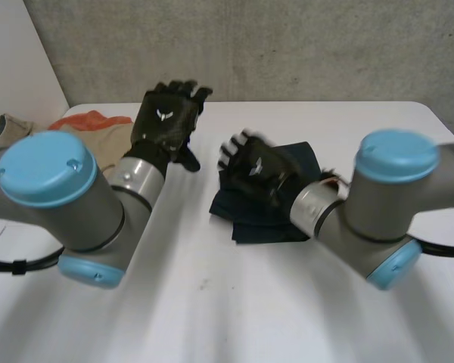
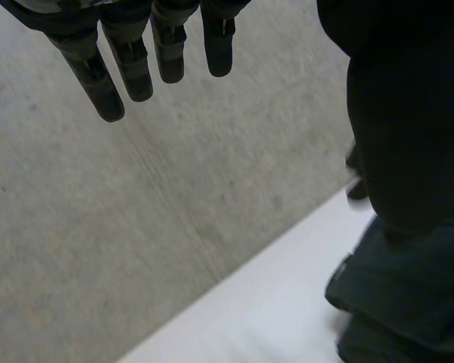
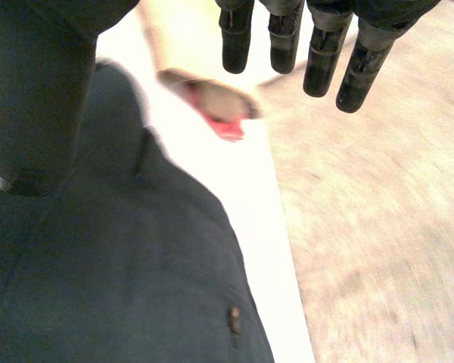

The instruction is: Fold the laundry.

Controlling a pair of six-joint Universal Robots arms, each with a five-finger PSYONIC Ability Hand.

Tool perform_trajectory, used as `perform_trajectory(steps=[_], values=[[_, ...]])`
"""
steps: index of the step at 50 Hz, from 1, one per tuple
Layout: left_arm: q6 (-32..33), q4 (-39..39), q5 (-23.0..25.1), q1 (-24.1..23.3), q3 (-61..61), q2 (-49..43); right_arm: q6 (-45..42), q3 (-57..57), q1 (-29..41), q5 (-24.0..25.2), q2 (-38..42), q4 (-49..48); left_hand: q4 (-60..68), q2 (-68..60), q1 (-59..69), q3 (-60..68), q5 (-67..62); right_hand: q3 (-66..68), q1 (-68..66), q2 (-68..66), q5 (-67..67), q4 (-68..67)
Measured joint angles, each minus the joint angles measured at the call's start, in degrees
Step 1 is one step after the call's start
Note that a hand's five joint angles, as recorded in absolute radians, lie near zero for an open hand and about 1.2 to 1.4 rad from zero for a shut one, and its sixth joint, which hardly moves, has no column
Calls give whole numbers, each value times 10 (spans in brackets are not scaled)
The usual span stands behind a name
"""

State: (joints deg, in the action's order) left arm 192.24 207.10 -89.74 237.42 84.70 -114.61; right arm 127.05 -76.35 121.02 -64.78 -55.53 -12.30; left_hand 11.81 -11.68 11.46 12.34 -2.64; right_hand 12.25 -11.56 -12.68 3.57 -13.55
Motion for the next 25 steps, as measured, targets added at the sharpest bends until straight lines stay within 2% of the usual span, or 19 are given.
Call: perform_trajectory(steps=[3, 5, 6, 8, 10, 16, 25], values=[[0, -3, 0, -4, -41, -8, 205, 0, -19, -40, -60, 5, 0, 0, 0, 0, 0, 0, 0, 0, -2, 0], [-2, -9, 0, -10, -68, -19, 308, 0, -41, -58, -86, 16, 0, 0, 0, 0, 0, 0, 0, 0, -2, 0], [-2, -11, 0, -11, -73, -22, 326, 0, -47, -61, -91, 19, 0, 0, 0, 0, 0, 0, 0, 0, -2, 0], [-8, -27, 3, -25, -117, -48, 429, 2, -87, -78, -110, 47, 0, 0, 0, 0, 0, 0, 0, 0, -2, 0], [-12, -43, 5, -37, -150, -71, 473, 7, -111, -85, -116, 69, 0, 0, 0, 0, 0, 0, 0, 0, -2, 0], [-20, -118, 14, -67, -267, -167, 513, 43, -148, -93, -85, 124, 0, 0, 0, 0, 0, 0, 0, 0, -2, 0], [-22, -243, 14, -75, -416, -306, 490, 138, -148, -72, 45, 188, 0, 0, 0, 0, 0, 0, 0, 0, -2, 0]])
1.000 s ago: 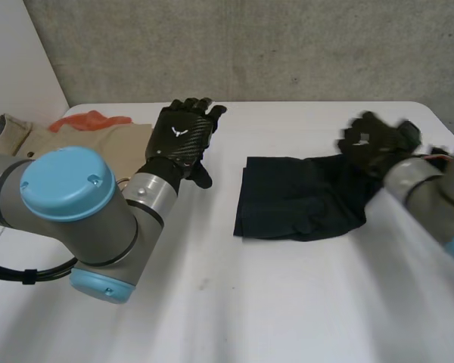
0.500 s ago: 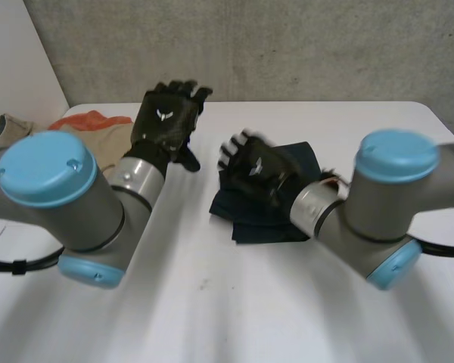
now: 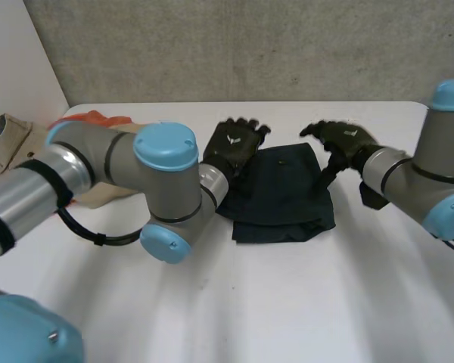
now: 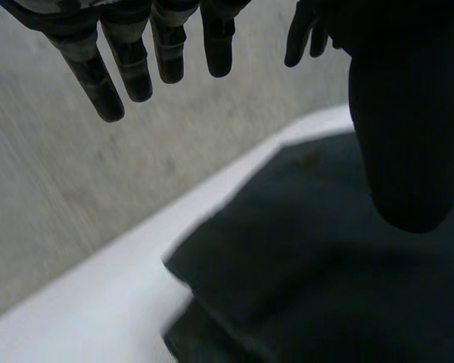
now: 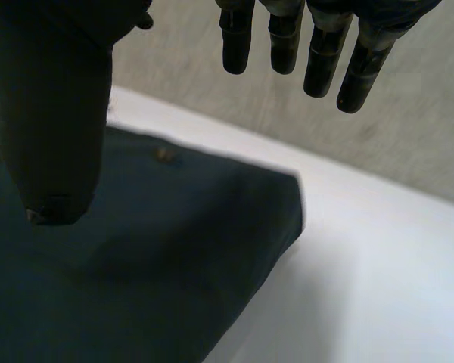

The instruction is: Fold the laundry.

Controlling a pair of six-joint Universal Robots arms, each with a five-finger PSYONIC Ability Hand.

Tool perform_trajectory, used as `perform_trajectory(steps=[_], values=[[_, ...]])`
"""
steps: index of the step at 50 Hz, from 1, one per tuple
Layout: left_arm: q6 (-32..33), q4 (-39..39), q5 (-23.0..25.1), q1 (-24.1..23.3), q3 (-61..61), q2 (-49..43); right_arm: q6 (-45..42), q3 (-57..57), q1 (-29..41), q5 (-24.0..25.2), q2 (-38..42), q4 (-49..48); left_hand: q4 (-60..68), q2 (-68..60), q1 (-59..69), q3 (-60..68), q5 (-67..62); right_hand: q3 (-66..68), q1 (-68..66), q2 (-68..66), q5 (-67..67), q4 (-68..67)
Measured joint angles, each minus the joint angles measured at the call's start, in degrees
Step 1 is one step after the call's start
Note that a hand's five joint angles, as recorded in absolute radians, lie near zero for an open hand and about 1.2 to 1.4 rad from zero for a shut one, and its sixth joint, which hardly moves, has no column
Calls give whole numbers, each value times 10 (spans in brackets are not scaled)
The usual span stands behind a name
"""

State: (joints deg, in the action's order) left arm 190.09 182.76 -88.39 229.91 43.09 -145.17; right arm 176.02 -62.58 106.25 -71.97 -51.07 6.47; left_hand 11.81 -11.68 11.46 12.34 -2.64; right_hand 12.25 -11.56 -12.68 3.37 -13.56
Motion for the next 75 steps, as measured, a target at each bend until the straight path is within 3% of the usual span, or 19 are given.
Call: perform_trajectory(steps=[7, 12, 20, 24, 35, 43, 45, 51, 65, 70, 75], values=[[8, -61, -17, 4, -24, -41, -58, 50, 3, 3, 80, 27, 0, 0, 0, 0, 0, 0, 0, 0, 0, 0], [27, -105, -23, 5, -20, -46, -127, 70, 4, -22, 120, 33, 0, 0, 0, 0, 0, 0, 4, 0, -3, 0], [54, -135, -11, 4, -12, -31, -194, 61, 3, -57, 102, 32, 0, 0, 0, 0, 0, -1, 14, 0, -3, 0], [54, -137, 12, 5, -8, 12, -210, 29, 2, -60, 50, 20, 0, 0, 0, 0, 0, -1, 14, 0, -3, 0], [28, -121, 51, 12, 66, 168, -101, -118, -3, -94, -102, -95, 0, 0, 0, 0, 0, -1, 14, 0, -3, 0], [11, -116, 155, 26, 173, 287, 26, -220, -4, -97, -138, -99, 0, 0, 0, 0, 0, -1, 14, 0, -3, 0], [2, -116, 192, 30, 208, 319, 48, -242, -4, -86, -137, -96, 0, 0, 0, 0, 0, -1, 14, 0, -3, 0], [-13, -117, 228, 34, 253, 356, 72, -273, -2, -55, -113, -111, 0, 0, 0, 0, 0, -1, 14, 0, -3, 0], [-19, -117, 226, 34, 271, 359, 64, -217, 12, -51, -4, -180, 0, 0, 0, 0, 0, -1, 13, 0, -3, 0], [-19, -117, 226, 35, 271, 358, 66, -182, 19, -53, 19, -185, 0, 0, 0, 0, 0, 112, -83, -104, 81, -93], [-19, -117, 226, 38, 271, 359, 69, -157, 25, -53, 30, -189, 0, 0, 0, 0, 0, 122, -88, -109, 87, -106]])
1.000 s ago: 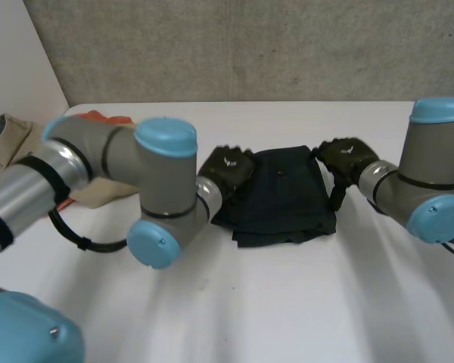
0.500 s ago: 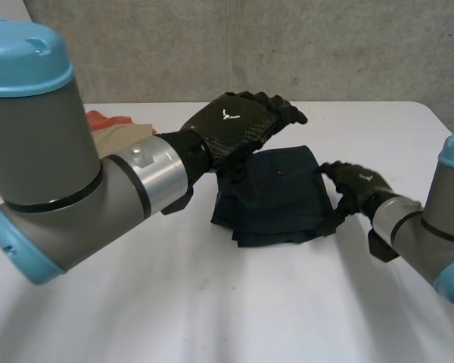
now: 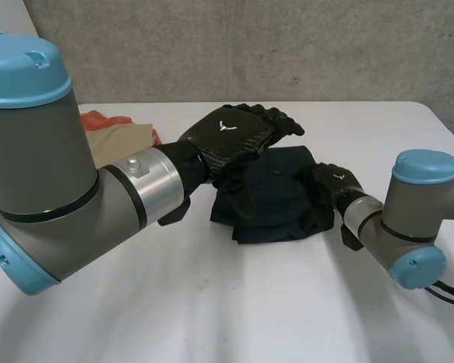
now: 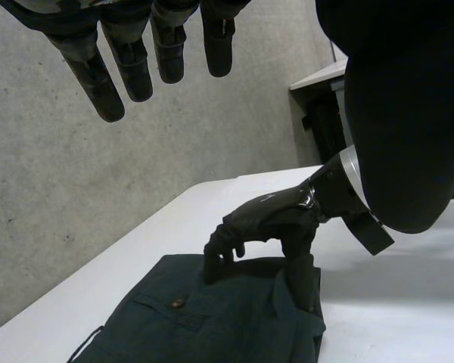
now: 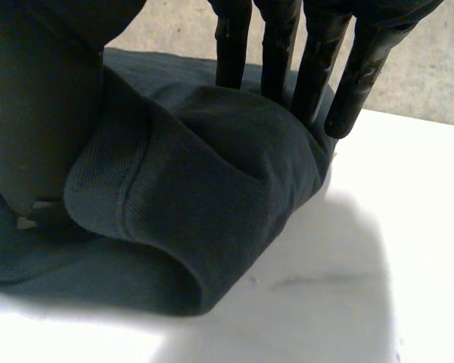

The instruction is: Fold the laundry.

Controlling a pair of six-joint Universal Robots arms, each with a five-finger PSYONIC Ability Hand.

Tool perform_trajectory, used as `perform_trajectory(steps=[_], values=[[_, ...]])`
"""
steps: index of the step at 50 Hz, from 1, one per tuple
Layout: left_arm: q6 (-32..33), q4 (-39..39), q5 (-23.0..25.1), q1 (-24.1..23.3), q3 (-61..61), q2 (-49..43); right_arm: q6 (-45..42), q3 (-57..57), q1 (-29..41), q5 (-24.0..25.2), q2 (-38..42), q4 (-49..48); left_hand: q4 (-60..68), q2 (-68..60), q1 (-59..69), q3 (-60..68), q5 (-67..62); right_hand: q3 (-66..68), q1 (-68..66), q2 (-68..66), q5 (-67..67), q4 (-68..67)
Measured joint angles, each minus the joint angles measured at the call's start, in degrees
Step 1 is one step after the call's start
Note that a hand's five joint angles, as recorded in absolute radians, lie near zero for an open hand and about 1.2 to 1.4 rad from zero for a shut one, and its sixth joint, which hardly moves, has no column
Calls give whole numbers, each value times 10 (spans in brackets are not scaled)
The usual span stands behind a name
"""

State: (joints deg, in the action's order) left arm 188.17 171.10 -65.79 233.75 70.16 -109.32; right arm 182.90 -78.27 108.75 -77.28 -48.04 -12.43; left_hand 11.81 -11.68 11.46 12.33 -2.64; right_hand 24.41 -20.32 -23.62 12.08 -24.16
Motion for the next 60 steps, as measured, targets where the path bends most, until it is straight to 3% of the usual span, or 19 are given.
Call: perform_trajectory(steps=[7, 10, 13, 19, 27, 38, 46, 54, 60], values=[[0, 0, 0, 4, 0, 0, 1, 42, 7, -1, 28, -2, 0, 0, 0, 0, 0, 78, -69, -82, 68, -81], [-1, 0, 1, 4, 0, 0, 1, 63, 8, -2, 45, -2, 0, 0, 0, 0, 0, 281, -232, -296, 251, -289], [-1, 0, 1, 4, 0, 0, 1, 83, 8, -3, 57, -1, 0, 0, 0, 0, 0, 376, -319, -421, 370, -421], [-1, 1, 1, 4, -1, 0, -1, 123, 0, -6, 67, 6, 0, 0, 0, 0, 0, 391, -329, -430, 379, -438], [-1, 2, 1, 3, -9, 0, -9, 207, -64, -16, 88, 29, 0, 0, 0, 0, 0, 391, -332, -430, 380, -438], [-22, 4, 1, 0, -21, 1, -68, 499, -195, -13, 245, 103, 0, 0, 0, 0, 0, 393, -332, -433, 394, -444], [-30, 5, 0, 0, -26, -2, -115, 648, -259, -10, 335, 143, 0, 0, 0, 0, 0, 397, -332, -433, 394, -444], [-31, 5, -2, -2, -30, -7, -151, 683, -292, 2, 350, 142, 0, 0, 0, 0, 0, 400, -332, -436, 399, -444], [-32, 5, -6, -5, -32, -9, -232, 685, -303, -5, 354, 140, 0, 0, 0, 0, 0, 394, -327, -428, 395, -434]])
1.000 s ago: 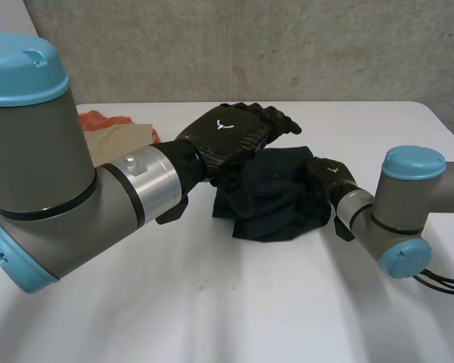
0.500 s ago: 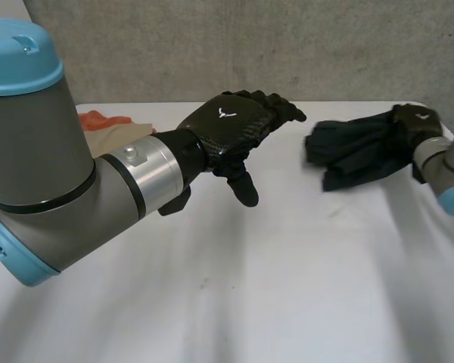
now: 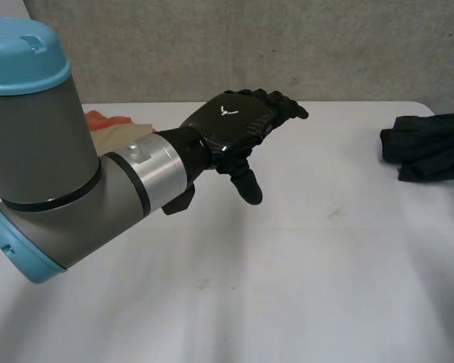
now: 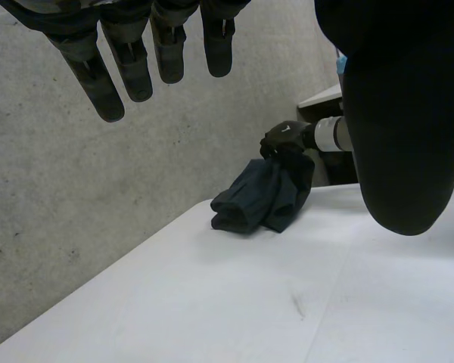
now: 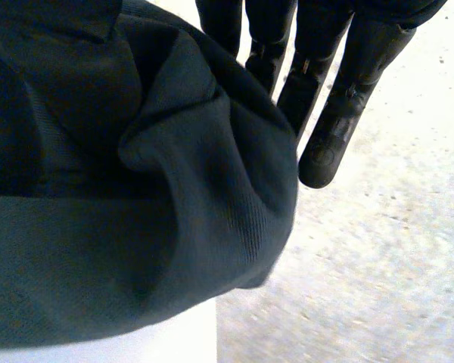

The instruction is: Fold the laundry.

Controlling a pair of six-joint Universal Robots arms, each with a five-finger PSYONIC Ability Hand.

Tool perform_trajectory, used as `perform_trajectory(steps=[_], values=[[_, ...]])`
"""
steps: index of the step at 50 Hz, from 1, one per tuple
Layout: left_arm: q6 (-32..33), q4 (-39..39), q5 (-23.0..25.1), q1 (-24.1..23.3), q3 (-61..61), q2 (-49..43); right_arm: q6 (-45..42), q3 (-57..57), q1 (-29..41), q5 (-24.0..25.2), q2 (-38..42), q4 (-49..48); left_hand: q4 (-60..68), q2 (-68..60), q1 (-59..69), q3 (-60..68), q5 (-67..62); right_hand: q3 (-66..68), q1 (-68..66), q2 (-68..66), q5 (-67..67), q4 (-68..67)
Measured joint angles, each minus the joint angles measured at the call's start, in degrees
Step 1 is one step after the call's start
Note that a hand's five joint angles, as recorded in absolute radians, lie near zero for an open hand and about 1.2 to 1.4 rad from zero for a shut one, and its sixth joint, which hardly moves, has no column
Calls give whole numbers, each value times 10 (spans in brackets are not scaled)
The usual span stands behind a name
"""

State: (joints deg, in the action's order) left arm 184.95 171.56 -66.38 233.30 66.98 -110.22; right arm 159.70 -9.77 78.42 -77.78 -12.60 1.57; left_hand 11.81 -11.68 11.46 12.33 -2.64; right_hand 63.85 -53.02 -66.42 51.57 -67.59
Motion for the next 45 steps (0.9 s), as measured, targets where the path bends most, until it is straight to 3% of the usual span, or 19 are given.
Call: perform_trajectory(steps=[1, 2, 3, 4, 5, 6, 18, 24, 30, 37, 42, 45], values=[[0, 0, 0, 0, 0, 0, -7, 0, -1, -2, 1, 0, 0, 0, 0, 0, 0, 0, 0, 0, 0, 0], [0, 0, -1, -1, 0, 0, -34, 0, -3, -10, 3, -2, 0, 0, 0, 0, 0, -192, 174, 219, -172, 208], [0, 0, -1, -2, 0, 0, -43, 0, -3, -13, 4, -3, 0, 0, 0, 0, 0, -297, 277, 316, -274, 313], [0, 0, -1, -2, -1, 0, -52, 0, -4, -16, 5, -4, 0, 0, 0, 0, 0, -297, 277, 316, -274, 313], [0, 0, -1, -3, -1, 0, -77, 0, -5, -26, 7, -8, 0, 0, 0, 0, 0, -468, 398, 493, -441, 493], [0, 0, -1, -4, -1, 0, -83, 0, -5, -28, 8, -10, 0, 0, 0, 0, 0, -494, 410, 519, -463, 522], [-12, -1, -2, -6, 5, 7, -210, -69, -10, -85, -35, -28, 0, 0, 0, 0, 0, -516, 414, 536, -479, 540], [-15, -1, -2, -5, 15, 12, -313, -198, -10, -81, -124, -43, 0, 0, 0, 0, 0, -516, 414, 536, -479, 540], [-15, -1, -1, 1, 29, 27, -358, -325, -6, -47, -243, -67, 0, 0, 0, 0, 0, -516, 414, 537, -479, 540], [-14, 1, -4, 24, 38, 47, -335, -400, 28, -27, -358, -76, 0, 0, 0, 0, 0, -516, 414, 537, -479, 540], [-12, 21, -31, 75, 42, 69, -213, -448, 124, -36, -475, -76, 0, 0, 0, 0, 0, -516, 414, 537, -479, 540], [-8, 41, -47, 101, 44, 74, -174, -466, 150, -35, -500, -76, 0, 0, 0, 0, 0, -516, 414, 537, -479, 540]])
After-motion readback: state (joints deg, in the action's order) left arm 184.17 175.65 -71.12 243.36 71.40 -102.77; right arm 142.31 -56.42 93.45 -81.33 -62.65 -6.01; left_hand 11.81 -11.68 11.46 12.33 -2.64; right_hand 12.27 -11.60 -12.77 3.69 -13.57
